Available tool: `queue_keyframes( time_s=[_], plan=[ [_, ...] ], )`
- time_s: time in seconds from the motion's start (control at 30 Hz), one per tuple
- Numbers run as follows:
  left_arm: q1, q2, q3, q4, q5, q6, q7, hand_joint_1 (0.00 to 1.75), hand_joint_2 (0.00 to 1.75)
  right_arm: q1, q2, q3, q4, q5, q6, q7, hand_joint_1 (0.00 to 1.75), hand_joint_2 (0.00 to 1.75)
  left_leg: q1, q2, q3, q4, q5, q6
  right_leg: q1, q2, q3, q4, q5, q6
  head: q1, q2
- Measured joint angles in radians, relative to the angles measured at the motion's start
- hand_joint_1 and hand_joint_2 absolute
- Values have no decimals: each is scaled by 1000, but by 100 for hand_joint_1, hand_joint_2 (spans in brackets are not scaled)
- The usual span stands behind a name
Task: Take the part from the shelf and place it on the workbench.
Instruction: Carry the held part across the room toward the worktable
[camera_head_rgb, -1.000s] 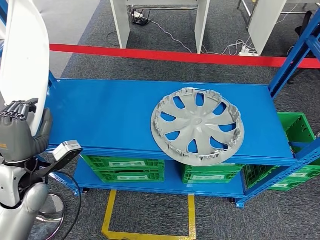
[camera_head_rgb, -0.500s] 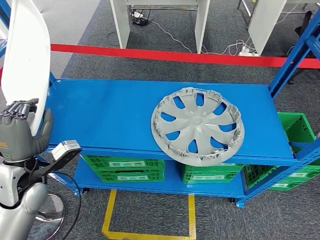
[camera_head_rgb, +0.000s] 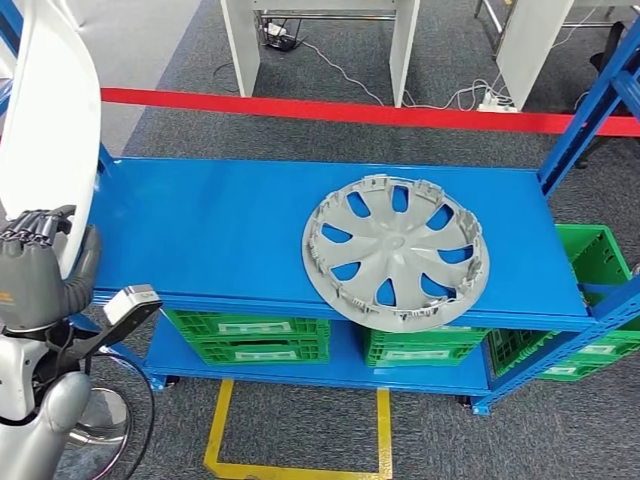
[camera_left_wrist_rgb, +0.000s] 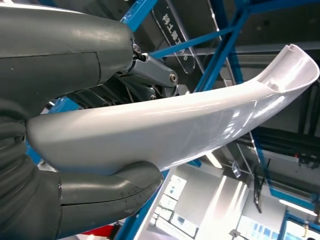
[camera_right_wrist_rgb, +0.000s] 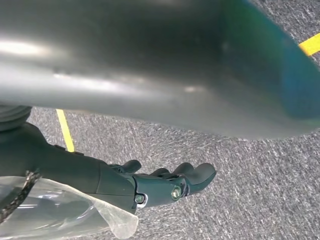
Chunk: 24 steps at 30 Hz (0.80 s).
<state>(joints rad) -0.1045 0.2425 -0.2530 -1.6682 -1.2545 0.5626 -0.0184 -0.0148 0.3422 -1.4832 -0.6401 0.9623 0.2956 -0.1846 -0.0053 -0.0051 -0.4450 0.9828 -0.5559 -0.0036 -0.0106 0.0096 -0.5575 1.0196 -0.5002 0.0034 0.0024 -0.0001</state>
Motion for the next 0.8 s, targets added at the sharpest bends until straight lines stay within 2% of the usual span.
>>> queue_keyframes(
  time_s=[0.17,0.23,0.3,0.33,0.4,0.43,0.47,0.5,0.57,0.6,0.63,0.67,0.73,0.8],
  plan=[
    [22,13,20,0,-2,-1,14,143,175,1,5,0,0,-9,-4,6,0,0,-5,0,-1,4,1,4,-5,1,0,-1,5,7,0,0],
    [27,19,28,0,-2,-1,16,143,175,1,7,0,0,-10,-6,8,0,0,-4,1,-2,-1,11,14,-7,1,-1,-4,10,16,-1,0],
    [28,21,31,0,-2,-2,16,143,175,1,8,0,-1,-10,-7,9,0,0,3,6,-2,-17,28,26,-4,0,-14,14,-8,25,1,0],
    [29,21,33,0,-2,-4,17,143,175,0,8,0,-1,-10,-8,10,0,0,6,8,-4,-23,35,31,-3,-1,-32,49,-32,27,2,0],
    [34,20,34,0,-2,-9,18,143,175,1,8,0,-1,-10,-8,11,0,0,7,12,-13,-23,39,34,-3,-1,-88,172,-91,31,4,0],
    [38,20,34,1,-2,-13,19,143,175,1,8,0,-1,-10,-8,11,0,0,8,14,-16,-21,40,33,-4,-2,-114,230,-108,33,4,0],
    [41,20,34,1,-3,-15,20,143,175,2,8,0,-1,-10,-8,11,0,0,8,16,-17,-20,40,32,-5,-2,-128,261,-108,35,4,0],
    [43,20,34,2,-3,-17,22,143,175,2,8,0,-1,-10,-9,11,0,0,10,18,-18,-19,40,31,-6,-3,-123,252,-87,37,4,0],
    [45,19,35,2,-3,-18,26,143,175,2,7,0,-2,-10,-8,11,0,0,15,19,-18,-11,35,23,-8,-6,-68,141,-19,40,3,0],
    [45,19,37,2,-4,-18,27,143,175,1,8,0,-2,-10,-7,11,0,0,16,18,-22,-3,31,16,-7,-6,-37,85,4,39,5,0],
    [45,19,39,2,-4,-19,29,143,175,1,8,0,-2,-10,-6,11,0,0,15,18,-25,4,28,9,-6,-6,-17,47,15,36,6,0],
    [46,20,40,2,-4,-20,30,143,175,1,8,0,-2,-10,-6,12,0,0,14,17,-30,10,27,3,-4,-5,-8,32,11,31,6,0],
    [46,21,43,2,-5,-21,31,143,175,0,8,0,-2,-10,-6,12,0,0,12,16,-42,19,28,-6,-4,-2,-12,27,6,17,6,0],
    [46,21,46,2,-5,-22,31,143,175,-1,8,0,-3,-10,-5,12,0,0,14,16,-58,43,5,-17,-7,-1,-21,21,4,0,4,0]
  ],
)
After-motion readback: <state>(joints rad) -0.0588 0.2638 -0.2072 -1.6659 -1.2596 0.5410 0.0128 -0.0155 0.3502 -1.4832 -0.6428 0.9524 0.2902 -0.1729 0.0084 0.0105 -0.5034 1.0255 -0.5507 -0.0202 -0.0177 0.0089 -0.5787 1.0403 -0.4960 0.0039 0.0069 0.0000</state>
